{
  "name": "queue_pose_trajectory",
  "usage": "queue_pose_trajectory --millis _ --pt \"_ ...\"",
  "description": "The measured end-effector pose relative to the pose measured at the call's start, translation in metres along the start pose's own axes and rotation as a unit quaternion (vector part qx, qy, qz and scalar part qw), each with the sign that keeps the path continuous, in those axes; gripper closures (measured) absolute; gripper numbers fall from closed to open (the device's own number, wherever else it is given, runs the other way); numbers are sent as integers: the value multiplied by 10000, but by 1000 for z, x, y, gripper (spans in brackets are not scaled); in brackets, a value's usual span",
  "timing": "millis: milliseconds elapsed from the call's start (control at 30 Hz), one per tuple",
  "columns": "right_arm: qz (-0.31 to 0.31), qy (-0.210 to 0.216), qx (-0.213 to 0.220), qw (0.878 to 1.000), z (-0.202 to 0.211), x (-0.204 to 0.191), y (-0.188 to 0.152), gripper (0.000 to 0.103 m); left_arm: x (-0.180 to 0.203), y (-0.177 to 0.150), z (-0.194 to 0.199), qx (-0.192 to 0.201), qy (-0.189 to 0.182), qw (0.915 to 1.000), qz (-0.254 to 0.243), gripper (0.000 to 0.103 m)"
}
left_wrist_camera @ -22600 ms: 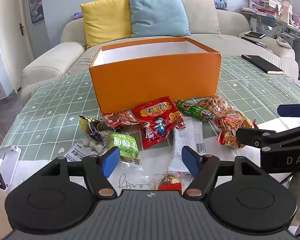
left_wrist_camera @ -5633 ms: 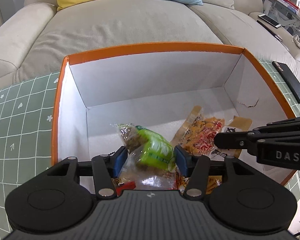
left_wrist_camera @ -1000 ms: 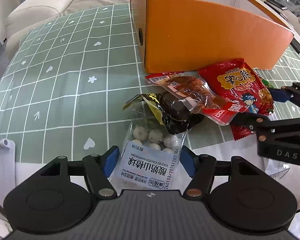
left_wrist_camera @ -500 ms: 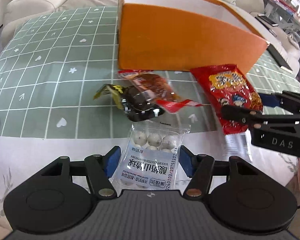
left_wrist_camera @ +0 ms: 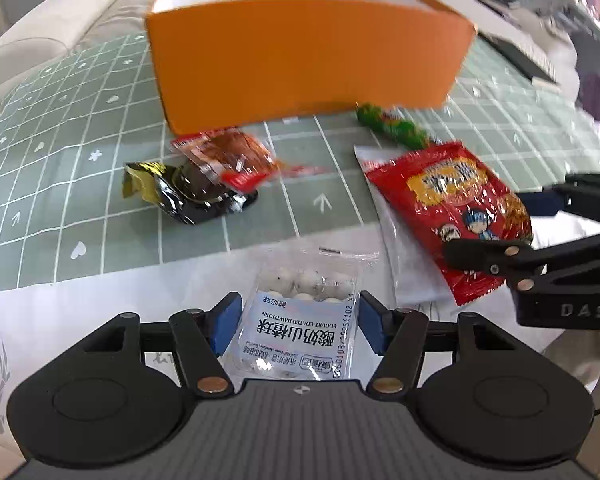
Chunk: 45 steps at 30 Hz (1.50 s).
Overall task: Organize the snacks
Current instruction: 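Grasp the clear candy-ball bag with the left tool while the right tool grasps the red chip bag, then carry the candy-ball bag and red chip bag with both tools over the box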
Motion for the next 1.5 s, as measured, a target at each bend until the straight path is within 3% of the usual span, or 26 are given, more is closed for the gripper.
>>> queue_pose_trajectory --millis 167,233,267,400,667,733,833,967,1500 --pt "105 42 1 9999 -3 1 -4 35 3 -8 -5 -110 -1 9999 -67 27" --pt "133 -12 -16 9999 -5 1 -3 20 2 -9 -6 -129 -2 9999 -90 23" --pt "142 -44 -5 9999 -6 1 -3 18 3 -9 -6 -120 -6 9998 -127 21" --pt "243 -147 14 9996 -12 0 0 17 7 -10 -7 -94 4 9994 -343 17" --pt "219 -244 47 9995 -14 7 6 19 4 -10 -10 -115 54 9981 -601 13" --pt "232 -221 44 9995 -15 6 6 24 4 -9 -9 -127 16 9982 -588 18" --pt "297 -209 62 9993 -15 3 6 30 1 -7 -7 -61 69 9987 -501 35" --pt "326 -229 100 9992 -14 3 7 36 -1 -7 -5 -8 107 9990 -440 39" --pt "222 -128 517 9983 21 -2 31 38 -10 36 45 470 -180 9982 330 40"
Point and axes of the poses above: each gripper's, at about its wrist camera, not at the fingertips, and z roughly against the way its jaws point, x to its right, y to its top, the point moved 7 cm from there along -z, roughly the way its jaws point, and after that the axes turned 11 degrees about y, right-handed, at the moved point
